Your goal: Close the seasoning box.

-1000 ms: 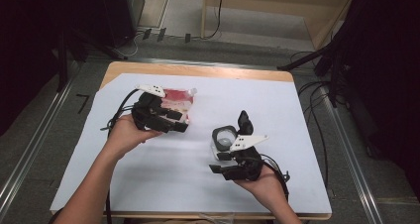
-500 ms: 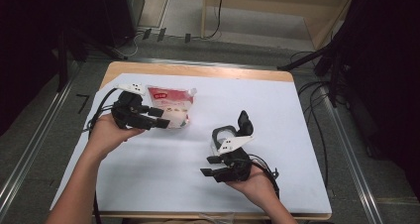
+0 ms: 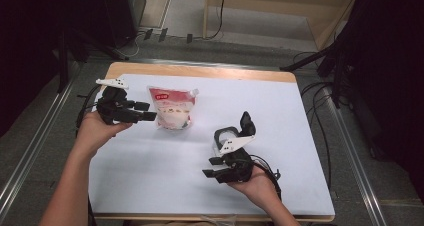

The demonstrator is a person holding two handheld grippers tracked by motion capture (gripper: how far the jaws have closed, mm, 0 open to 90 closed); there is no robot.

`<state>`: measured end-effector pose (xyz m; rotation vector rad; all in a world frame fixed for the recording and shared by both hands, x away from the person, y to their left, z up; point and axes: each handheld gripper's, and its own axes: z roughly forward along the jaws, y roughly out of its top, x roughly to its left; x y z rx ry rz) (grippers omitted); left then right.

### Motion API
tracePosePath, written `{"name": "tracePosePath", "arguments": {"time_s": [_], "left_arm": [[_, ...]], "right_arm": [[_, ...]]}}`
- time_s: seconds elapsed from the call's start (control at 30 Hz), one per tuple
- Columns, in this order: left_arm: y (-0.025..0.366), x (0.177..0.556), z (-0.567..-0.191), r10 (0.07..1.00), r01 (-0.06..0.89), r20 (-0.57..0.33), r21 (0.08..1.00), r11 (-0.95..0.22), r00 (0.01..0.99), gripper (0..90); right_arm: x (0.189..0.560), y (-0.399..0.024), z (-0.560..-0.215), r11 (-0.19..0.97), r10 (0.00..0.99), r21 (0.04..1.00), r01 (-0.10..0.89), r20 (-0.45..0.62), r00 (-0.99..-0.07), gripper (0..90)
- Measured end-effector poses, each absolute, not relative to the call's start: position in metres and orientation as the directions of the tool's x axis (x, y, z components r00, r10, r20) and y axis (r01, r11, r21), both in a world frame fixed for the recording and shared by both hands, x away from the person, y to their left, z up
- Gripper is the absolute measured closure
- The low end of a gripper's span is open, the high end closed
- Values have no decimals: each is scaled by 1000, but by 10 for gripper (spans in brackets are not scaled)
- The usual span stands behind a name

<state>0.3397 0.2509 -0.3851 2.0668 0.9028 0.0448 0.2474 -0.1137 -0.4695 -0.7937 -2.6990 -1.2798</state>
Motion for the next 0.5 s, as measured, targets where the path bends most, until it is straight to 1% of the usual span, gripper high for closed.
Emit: {"name": "tracePosePath", "arguments": {"time_s": [0.17,0.2,0.33,0.37,0.5], "left_arm": [[253,347,-390,618,590,-291,724,-358,731,416],[251,351,-391,624,584,-277,728,-360,731,415],[247,358,-394,630,584,-269,724,-366,729,394],[245,361,-396,631,576,-255,727,-375,733,394],[239,370,-401,620,573,-262,728,-376,739,407]], "right_arm": [[247,-113,-470,524,423,712,468,259,-868,533],[247,-112,-470,526,424,710,469,259,-868,534],[246,-113,-470,529,430,703,475,261,-864,533],[245,-113,-471,529,429,704,474,260,-865,534],[245,-115,-471,526,435,705,476,258,-863,532]]}}
